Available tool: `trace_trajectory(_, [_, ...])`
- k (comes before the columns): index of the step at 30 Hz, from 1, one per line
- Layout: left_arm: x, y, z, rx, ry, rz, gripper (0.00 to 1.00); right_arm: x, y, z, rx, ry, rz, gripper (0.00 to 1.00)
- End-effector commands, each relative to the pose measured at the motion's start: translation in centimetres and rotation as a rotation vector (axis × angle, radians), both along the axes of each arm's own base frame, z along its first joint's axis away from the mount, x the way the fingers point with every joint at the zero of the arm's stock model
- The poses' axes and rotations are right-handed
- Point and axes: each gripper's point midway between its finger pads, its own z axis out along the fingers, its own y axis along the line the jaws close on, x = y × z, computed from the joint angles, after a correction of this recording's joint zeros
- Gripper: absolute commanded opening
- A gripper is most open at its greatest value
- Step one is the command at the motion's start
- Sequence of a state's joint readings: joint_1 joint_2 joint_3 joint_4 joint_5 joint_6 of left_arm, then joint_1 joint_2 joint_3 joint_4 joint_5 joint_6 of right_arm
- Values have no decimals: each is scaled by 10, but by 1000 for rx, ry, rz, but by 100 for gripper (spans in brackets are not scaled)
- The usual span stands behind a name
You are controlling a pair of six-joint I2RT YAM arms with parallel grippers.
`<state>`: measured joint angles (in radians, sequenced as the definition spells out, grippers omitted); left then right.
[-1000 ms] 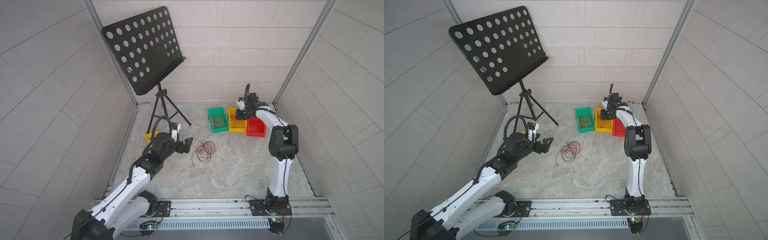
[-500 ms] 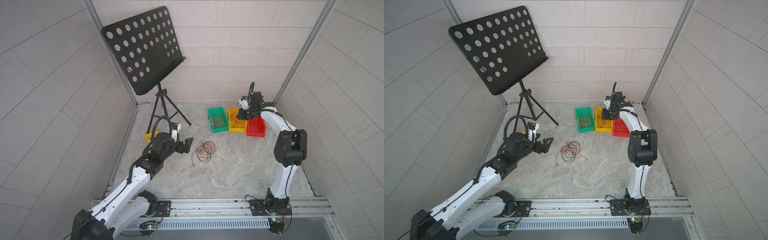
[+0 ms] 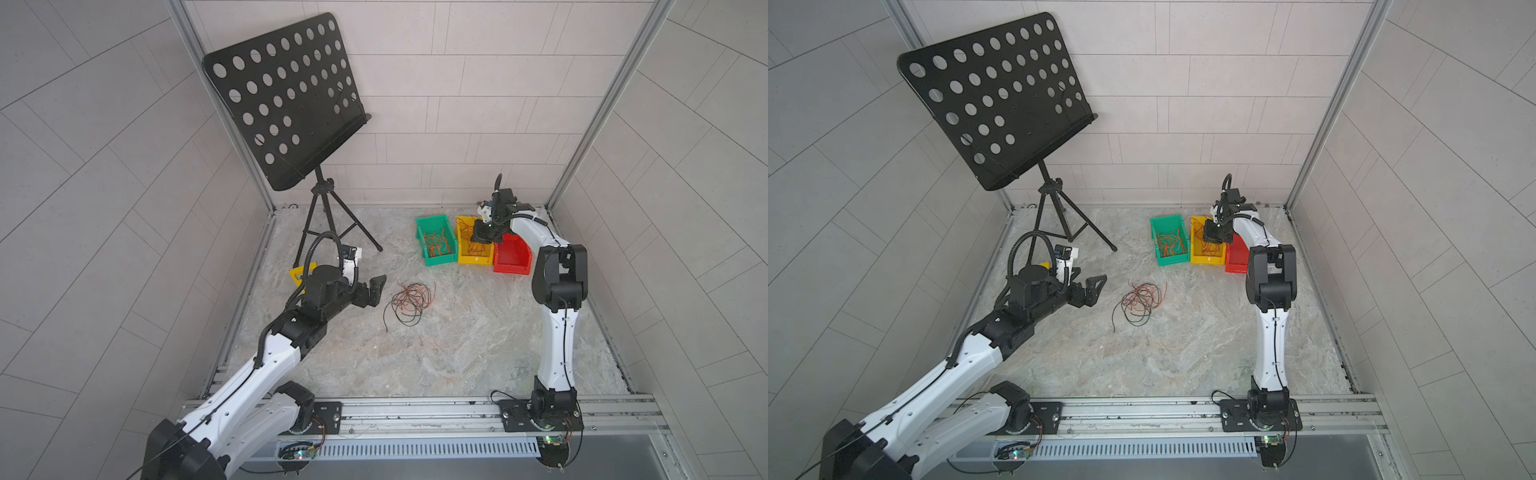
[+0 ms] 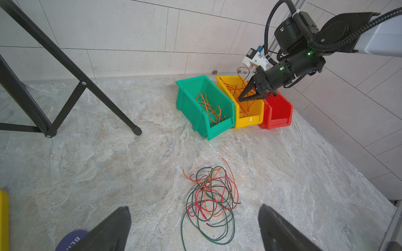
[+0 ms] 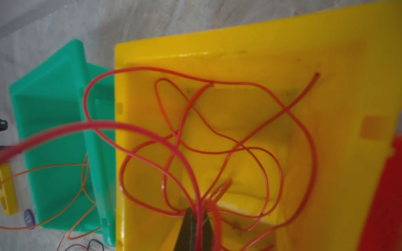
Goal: Untangle and sort cables by color
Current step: Place the cable in the bin.
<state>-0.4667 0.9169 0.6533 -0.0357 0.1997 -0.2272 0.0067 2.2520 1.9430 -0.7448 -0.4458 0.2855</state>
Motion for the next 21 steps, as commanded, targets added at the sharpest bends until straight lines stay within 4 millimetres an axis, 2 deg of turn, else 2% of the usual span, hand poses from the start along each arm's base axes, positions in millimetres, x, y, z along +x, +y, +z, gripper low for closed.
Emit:
trace_trajectory(1, [3, -1, 10, 1, -38, -8, 99, 2, -14, 3, -93, 20, -60, 0])
trace_trajectory(6, [3, -2, 9, -1, -35, -13, 99, -2, -23, -15, -188, 72, -57, 0])
trace_trajectory(14, [3, -2, 9, 0, -35, -17, 99, -10, -16, -42, -297, 127, -14, 0])
trace_trajectory(21, [3, -3, 10, -1, -35, -22, 99, -18, -11, -58, -349, 174, 31, 10])
